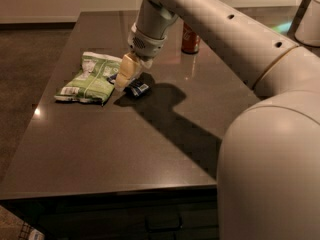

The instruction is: Move rxbar blueberry near green jalapeno chip bag

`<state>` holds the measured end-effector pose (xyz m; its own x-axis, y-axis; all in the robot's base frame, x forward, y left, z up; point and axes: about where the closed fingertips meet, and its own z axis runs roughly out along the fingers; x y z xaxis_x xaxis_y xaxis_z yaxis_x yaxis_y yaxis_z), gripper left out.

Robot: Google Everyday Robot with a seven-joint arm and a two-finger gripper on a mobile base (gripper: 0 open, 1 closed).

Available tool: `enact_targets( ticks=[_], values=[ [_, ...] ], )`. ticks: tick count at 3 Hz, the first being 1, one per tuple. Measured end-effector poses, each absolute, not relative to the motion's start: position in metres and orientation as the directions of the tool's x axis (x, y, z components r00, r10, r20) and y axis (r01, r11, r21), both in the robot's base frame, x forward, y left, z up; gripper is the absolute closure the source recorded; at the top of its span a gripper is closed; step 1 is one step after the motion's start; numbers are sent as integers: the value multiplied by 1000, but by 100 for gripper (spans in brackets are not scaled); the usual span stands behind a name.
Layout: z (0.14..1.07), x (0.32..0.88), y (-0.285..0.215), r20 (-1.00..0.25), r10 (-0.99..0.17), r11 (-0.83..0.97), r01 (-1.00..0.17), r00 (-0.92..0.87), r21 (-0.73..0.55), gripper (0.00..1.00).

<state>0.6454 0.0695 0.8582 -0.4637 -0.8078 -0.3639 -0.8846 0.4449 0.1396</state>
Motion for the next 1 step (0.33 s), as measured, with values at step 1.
enact_targets(
  ticks=[1],
  values=[
    [858, 645, 70, -364, -808, 445, -885, -464, 140, 0]
  ],
)
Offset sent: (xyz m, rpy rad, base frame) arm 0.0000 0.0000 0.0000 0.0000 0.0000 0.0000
